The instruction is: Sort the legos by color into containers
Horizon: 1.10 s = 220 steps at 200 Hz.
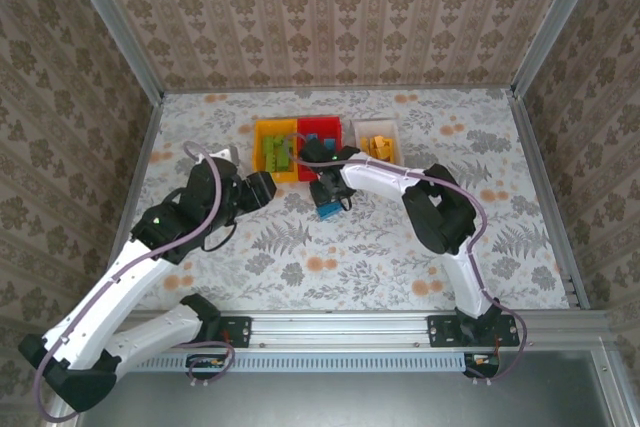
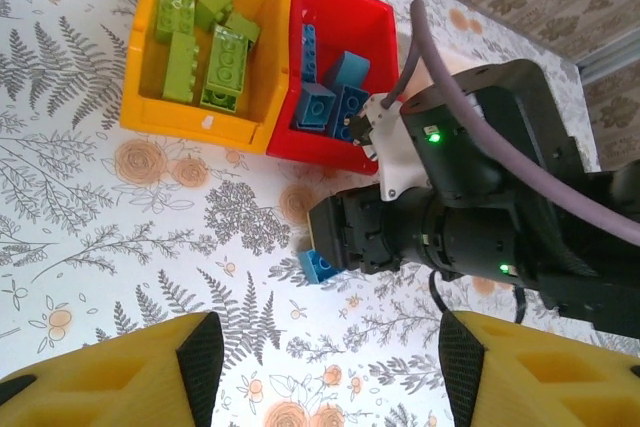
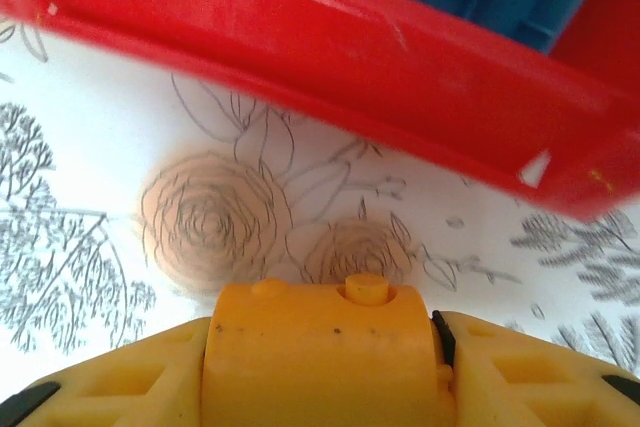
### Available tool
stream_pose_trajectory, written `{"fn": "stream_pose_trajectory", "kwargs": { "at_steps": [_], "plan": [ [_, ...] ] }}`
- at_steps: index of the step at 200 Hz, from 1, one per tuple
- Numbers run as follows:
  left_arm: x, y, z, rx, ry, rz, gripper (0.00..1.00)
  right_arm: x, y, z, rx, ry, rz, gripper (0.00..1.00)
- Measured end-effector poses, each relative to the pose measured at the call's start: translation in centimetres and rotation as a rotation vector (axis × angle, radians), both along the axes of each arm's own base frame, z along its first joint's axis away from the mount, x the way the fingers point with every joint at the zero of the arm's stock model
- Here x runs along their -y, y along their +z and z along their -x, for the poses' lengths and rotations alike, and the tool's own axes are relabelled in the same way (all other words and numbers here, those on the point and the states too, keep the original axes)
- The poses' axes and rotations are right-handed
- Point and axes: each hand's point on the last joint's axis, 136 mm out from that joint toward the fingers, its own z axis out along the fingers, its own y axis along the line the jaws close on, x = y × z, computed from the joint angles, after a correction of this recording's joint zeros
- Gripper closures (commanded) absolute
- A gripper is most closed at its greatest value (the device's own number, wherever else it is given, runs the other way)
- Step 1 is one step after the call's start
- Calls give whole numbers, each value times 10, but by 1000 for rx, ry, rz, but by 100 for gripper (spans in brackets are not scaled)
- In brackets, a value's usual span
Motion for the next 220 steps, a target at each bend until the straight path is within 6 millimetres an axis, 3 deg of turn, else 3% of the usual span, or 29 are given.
{"fn": "stream_pose_trajectory", "kwargs": {
  "at_steps": [23, 52, 78, 110, 131, 173, 220],
  "plan": [
    [9, -6, 6, -5, -36, -11, 38, 11, 32, 10, 46, -11, -21, 48],
    [26, -14, 7, -16, -79, -31, 38, 26, 95, 13, 156, -50, -111, 48],
    [54, -22, 5, -18, -137, -36, 38, 64, 125, -4, 223, -147, -153, 48],
    [105, -38, 13, -18, -252, -72, 38, 122, 111, -32, 207, -291, -114, 48],
    [131, -43, 16, -13, -303, -91, 38, 144, 91, -43, 169, -347, -78, 47],
    [145, -46, 11, 7, -322, -114, 38, 151, 56, -55, 102, -373, -30, 43],
    [150, -55, 11, 0, -336, -144, 38, 149, 52, -68, 98, -379, -27, 34]
  ]
}}
